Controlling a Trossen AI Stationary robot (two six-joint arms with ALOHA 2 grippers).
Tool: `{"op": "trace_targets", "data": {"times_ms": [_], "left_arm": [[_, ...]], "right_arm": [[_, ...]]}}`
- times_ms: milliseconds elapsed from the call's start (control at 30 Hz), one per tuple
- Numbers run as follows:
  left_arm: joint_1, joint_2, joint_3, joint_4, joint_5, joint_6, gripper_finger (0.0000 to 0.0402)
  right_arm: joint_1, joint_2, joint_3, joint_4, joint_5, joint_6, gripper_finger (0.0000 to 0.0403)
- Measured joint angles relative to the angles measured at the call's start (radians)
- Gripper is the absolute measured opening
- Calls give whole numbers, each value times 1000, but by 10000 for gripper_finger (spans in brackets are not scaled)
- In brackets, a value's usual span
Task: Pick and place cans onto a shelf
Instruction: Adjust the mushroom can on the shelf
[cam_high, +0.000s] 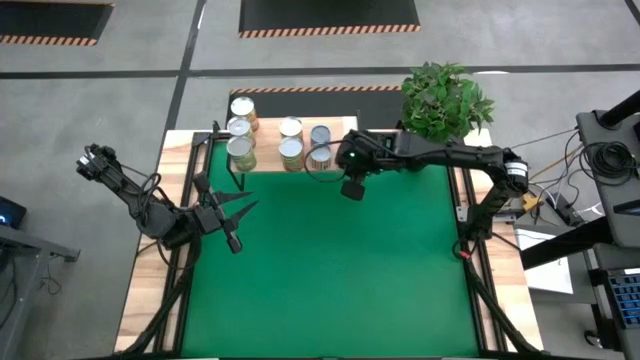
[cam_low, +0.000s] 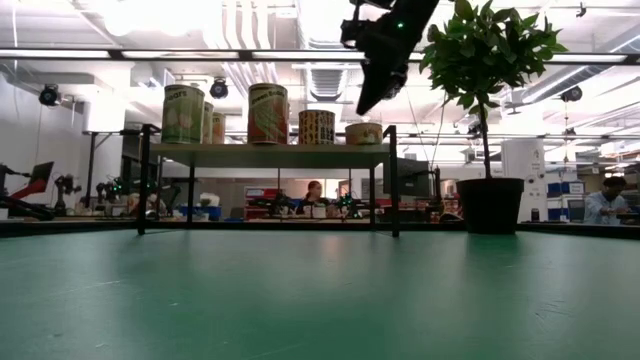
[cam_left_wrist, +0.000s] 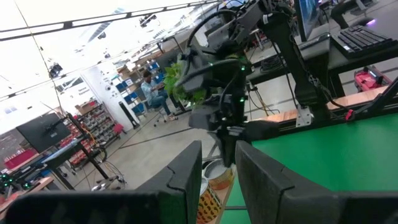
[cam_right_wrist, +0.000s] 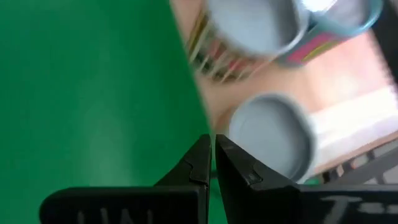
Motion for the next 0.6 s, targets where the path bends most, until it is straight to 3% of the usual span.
{"op": "trace_targets", "data": {"times_ms": [300, 600], "left_arm": [[0, 0, 0, 0, 0, 0, 81], [0, 0, 0, 1, 0, 0, 81]], "right_arm": [[3, -1, -22, -104, -16, 46, 13], [3, -2, -23, -88, 124, 22, 13]]}}
